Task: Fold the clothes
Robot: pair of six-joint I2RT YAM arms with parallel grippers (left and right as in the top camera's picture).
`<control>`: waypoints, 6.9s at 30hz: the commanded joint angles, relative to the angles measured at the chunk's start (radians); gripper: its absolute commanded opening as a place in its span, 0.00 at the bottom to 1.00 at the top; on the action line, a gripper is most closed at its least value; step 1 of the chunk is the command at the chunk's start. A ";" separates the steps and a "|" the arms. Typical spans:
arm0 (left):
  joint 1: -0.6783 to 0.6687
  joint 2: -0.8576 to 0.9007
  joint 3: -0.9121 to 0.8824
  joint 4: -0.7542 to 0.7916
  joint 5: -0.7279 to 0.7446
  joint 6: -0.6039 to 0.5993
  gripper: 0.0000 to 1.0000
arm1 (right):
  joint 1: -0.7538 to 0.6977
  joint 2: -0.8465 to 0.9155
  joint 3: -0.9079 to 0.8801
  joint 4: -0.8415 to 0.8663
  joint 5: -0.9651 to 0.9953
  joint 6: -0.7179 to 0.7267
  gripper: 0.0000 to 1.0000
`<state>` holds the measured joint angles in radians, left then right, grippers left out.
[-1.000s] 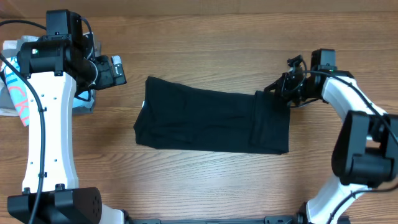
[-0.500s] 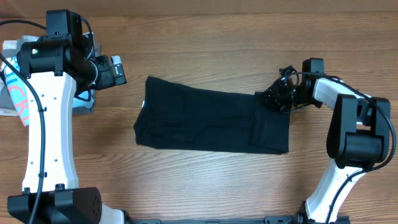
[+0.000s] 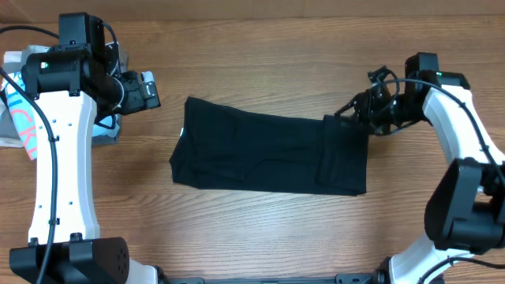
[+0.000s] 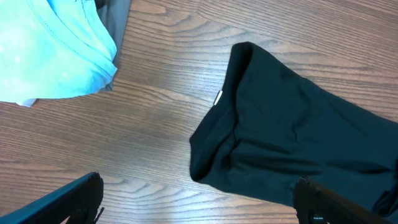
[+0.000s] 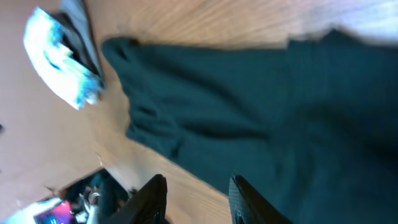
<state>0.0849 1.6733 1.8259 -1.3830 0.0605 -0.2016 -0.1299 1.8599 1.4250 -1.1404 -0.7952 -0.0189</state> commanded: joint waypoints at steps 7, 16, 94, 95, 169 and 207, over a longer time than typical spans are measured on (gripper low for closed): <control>-0.007 0.000 0.010 0.007 0.011 0.023 1.00 | 0.019 0.015 -0.252 0.112 0.073 -0.086 0.15; -0.007 0.000 0.010 0.003 0.011 0.023 1.00 | 0.019 0.015 -0.478 0.275 0.035 -0.042 0.04; -0.007 0.000 0.010 -0.006 0.011 0.052 1.00 | -0.139 -0.066 -0.462 0.448 0.218 0.128 0.04; -0.007 0.000 0.010 -0.006 0.011 0.053 1.00 | -0.150 -0.066 -0.448 0.434 0.224 0.128 0.04; -0.007 0.000 0.010 -0.010 0.011 0.052 1.00 | 0.637 -0.051 -0.091 0.302 0.638 0.573 0.22; -0.007 0.000 0.010 -0.019 0.011 0.052 1.00 | 0.462 0.291 0.072 0.541 0.051 0.303 0.04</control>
<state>0.0849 1.6733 1.8259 -1.4021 0.0612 -0.1719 0.3355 2.1056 1.4792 -0.6407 -0.6651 0.3016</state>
